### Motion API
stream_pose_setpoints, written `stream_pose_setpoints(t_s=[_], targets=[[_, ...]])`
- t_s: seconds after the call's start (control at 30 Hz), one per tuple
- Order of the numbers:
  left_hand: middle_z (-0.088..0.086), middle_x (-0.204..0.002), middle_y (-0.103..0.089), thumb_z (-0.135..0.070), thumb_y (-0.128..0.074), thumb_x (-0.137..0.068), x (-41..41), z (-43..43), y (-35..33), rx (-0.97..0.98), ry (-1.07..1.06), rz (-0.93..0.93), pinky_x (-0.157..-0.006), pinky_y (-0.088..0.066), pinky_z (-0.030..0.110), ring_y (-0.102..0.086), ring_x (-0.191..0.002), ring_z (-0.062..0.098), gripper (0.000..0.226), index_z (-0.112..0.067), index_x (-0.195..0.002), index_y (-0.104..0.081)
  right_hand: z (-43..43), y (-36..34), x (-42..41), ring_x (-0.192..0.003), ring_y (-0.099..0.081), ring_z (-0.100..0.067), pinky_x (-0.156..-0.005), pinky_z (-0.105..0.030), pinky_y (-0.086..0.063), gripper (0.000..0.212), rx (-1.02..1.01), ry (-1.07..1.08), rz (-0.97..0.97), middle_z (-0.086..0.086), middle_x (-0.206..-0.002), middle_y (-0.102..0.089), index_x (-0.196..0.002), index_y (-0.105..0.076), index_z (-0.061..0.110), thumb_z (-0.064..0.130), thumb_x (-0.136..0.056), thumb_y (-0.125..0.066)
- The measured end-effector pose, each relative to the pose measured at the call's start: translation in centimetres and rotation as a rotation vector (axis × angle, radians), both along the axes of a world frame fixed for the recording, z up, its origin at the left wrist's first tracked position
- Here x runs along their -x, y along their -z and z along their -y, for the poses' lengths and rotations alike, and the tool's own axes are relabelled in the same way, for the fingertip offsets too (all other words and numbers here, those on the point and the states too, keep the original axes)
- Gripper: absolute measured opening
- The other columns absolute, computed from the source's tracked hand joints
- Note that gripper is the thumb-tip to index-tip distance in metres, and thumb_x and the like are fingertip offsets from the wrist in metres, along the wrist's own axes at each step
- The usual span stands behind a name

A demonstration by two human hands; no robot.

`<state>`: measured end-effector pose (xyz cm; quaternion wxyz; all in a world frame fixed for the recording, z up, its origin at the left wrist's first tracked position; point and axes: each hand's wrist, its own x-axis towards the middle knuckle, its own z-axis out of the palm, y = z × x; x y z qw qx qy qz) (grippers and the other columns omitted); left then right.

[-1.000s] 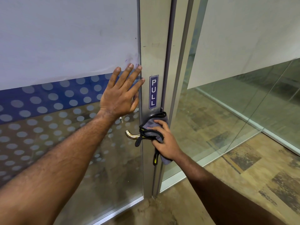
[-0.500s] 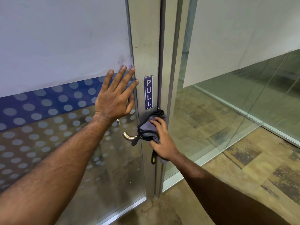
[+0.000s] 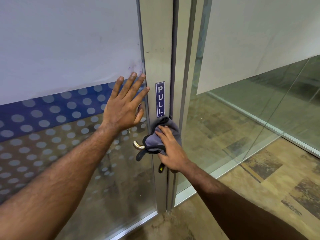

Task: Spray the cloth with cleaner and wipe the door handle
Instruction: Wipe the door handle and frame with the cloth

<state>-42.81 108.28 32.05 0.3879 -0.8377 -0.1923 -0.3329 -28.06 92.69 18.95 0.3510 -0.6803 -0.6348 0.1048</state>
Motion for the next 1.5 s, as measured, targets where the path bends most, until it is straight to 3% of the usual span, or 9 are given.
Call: stream_pose_setpoints(t_s=[0.13, 0.3, 0.57, 0.7, 0.83, 0.97, 1.13, 1.27, 1.5], targets=[[0.016, -0.165, -0.019, -0.036, -0.053, -0.090, 0.3, 0.0, 0.3, 0.000, 0.003, -0.029, -0.123, 0.000, 0.051, -0.013, -0.154, 0.033, 0.066, -0.015, -0.152, -0.038, 1.4, 0.6, -0.9, -0.148, -0.010, 0.001, -0.117, -0.009, -0.001, 0.081, 0.020, -0.077, 0.075, 0.003, -0.163, -0.026, -0.153, -0.030, 0.021, 0.011, -0.081, -0.063], [0.017, -0.164, -0.021, -0.034, -0.047, -0.093, 1.2, 0.2, 1.0, 0.009, 0.021, -0.066, -0.124, -0.001, 0.050, -0.016, -0.153, 0.033, 0.062, -0.012, -0.150, -0.040, 0.7, -0.1, -0.4, -0.152, -0.011, -0.015, -0.125, -0.034, -0.016, 0.082, -0.007, 0.026, 0.081, -0.001, -0.163, -0.019, -0.153, -0.029, 0.020, 0.011, -0.080, -0.065], [0.016, -0.164, -0.018, -0.037, -0.044, -0.092, 2.8, 0.5, 2.9, 0.048, 0.001, -0.101, -0.125, -0.003, 0.049, -0.012, -0.153, 0.031, 0.064, -0.010, -0.150, -0.042, 2.3, 0.3, 0.0, -0.153, -0.011, -0.011, -0.125, -0.043, -0.012, 0.083, 0.017, -0.089, 0.179, 0.000, -0.164, -0.023, -0.155, -0.027, 0.018, 0.014, -0.080, -0.061], [0.015, -0.164, -0.017, -0.037, -0.046, -0.091, 2.8, 0.5, 3.0, 0.061, 0.005, -0.098, -0.125, 0.000, 0.047, -0.011, -0.153, 0.030, 0.064, -0.010, -0.149, -0.043, 2.0, 0.1, -0.6, -0.154, -0.002, -0.026, -0.123, -0.052, -0.017, 0.083, 0.076, 0.031, 0.136, -0.002, -0.167, 0.000, -0.152, -0.030, 0.030, 0.011, -0.079, -0.064], [0.016, -0.164, -0.019, -0.037, -0.046, -0.091, 2.8, 0.4, 3.2, 0.050, -0.002, -0.100, -0.125, 0.002, 0.047, -0.008, -0.153, 0.029, 0.064, -0.011, -0.149, -0.043, 0.3, -0.8, 0.8, -0.153, -0.002, -0.036, -0.122, -0.047, -0.024, 0.079, 0.156, 0.032, 0.013, -0.009, -0.164, 0.020, -0.152, -0.029, 0.035, 0.012, -0.084, -0.062], [0.017, -0.164, -0.022, -0.038, -0.047, -0.091, 2.7, 0.3, 3.8, 0.030, -0.003, -0.081, -0.124, 0.004, 0.047, -0.008, -0.153, 0.030, 0.064, -0.012, -0.149, -0.043, 1.7, 0.4, 0.7, -0.154, 0.009, -0.018, -0.124, -0.037, -0.010, 0.093, 0.111, -0.035, 0.138, 0.000, -0.168, -0.001, -0.155, -0.020, 0.032, 0.006, -0.078, -0.064], [0.016, -0.165, -0.020, -0.038, -0.047, -0.093, 2.5, -0.1, 4.2, 0.026, -0.005, -0.064, -0.125, 0.006, 0.048, -0.004, -0.154, 0.029, 0.062, -0.013, -0.149, -0.042, 1.2, 0.2, -0.3, -0.151, -0.019, -0.018, -0.117, -0.037, -0.037, 0.100, 0.122, 0.096, -0.025, 0.004, -0.167, -0.007, -0.156, -0.009, 0.029, 0.001, -0.078, -0.065], [0.016, -0.165, -0.020, -0.037, -0.046, -0.093, 2.6, -0.2, 4.4, 0.010, -0.001, -0.058, -0.125, 0.004, 0.049, -0.005, -0.154, 0.030, 0.060, -0.013, -0.148, -0.044, -0.1, 0.3, 1.2, -0.152, -0.013, -0.022, -0.116, -0.026, -0.031, 0.091, 0.090, 0.111, 0.027, 0.006, -0.163, -0.002, -0.155, -0.021, 0.019, 0.001, -0.077, -0.064], [0.016, -0.164, -0.025, -0.037, -0.047, -0.094, 2.3, -0.3, 4.5, -0.036, 0.004, -0.024, -0.123, 0.000, 0.050, -0.014, -0.152, 0.032, 0.057, -0.014, -0.146, -0.047, 1.1, 0.6, 0.1, -0.149, -0.002, -0.009, -0.115, -0.021, -0.018, 0.089, 0.126, 0.080, 0.050, 0.011, -0.165, 0.013, -0.154, -0.026, 0.031, 0.001, -0.079, -0.064]])
